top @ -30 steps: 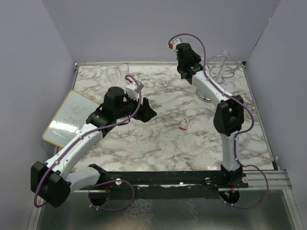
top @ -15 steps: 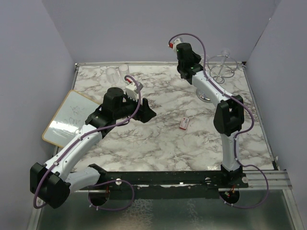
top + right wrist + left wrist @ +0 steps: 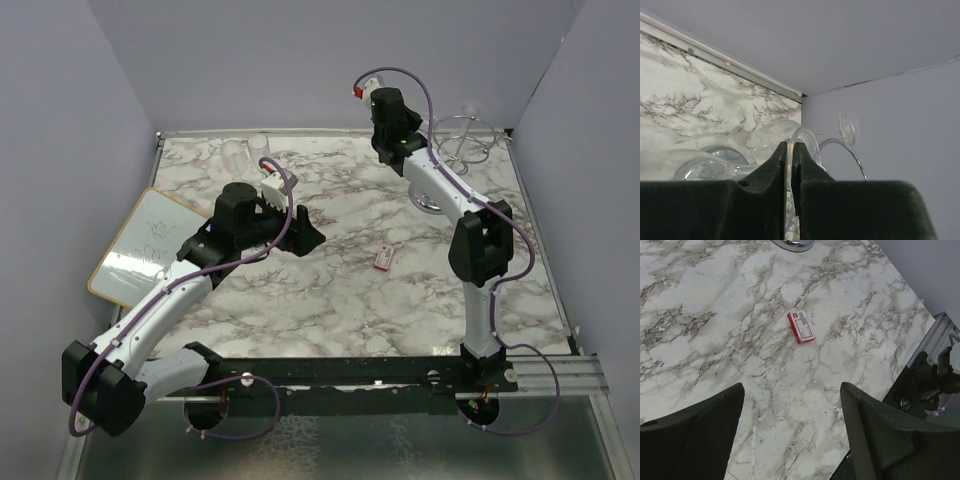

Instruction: Take the wine glass off the wine glass rack

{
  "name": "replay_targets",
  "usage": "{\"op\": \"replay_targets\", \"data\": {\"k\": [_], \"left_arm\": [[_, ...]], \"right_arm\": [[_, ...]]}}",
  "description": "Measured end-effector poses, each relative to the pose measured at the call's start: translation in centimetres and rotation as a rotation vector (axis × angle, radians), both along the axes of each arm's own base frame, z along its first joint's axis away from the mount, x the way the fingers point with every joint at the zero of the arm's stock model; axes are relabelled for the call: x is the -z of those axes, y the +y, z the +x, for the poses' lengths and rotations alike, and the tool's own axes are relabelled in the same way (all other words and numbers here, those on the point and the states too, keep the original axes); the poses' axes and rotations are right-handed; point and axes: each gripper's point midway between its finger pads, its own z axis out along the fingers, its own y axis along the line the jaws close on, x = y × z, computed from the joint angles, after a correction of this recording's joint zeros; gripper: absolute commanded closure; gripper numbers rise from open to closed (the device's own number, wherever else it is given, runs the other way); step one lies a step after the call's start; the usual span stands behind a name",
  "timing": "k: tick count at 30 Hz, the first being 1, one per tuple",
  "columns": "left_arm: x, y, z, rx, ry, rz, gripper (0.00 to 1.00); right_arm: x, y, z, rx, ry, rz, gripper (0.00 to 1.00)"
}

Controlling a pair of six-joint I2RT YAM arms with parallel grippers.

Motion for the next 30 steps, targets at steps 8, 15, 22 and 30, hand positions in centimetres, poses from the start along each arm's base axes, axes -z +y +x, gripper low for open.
{"op": "replay_targets", "data": {"k": [8,15,22,30], "left_arm": [[0.0,0.0,0.0,0.0,0.001,0.0,0.2],[0.0,0.0,0.0,0.0,0.0,0.0,0.2],[0.0,0.0,0.0,-0.001,0.001,0.001,0.2],[0.2,0.1,0.0,-0.004,0.007,0.006,0.2]], "right_arm": [[-1.0,-0.4,-1.0,-0.009,-0.007,-0.007,0.99],[-1.2,-0.2,-0.8,-0.02,-0.015,-0.011,0.99],[-2.3,0.6,-0.2,-0.039,-0.04,0.001,0.99],[-3.7,2.1,0.2,-0.07,-0.072,0.022,0.99]]}}
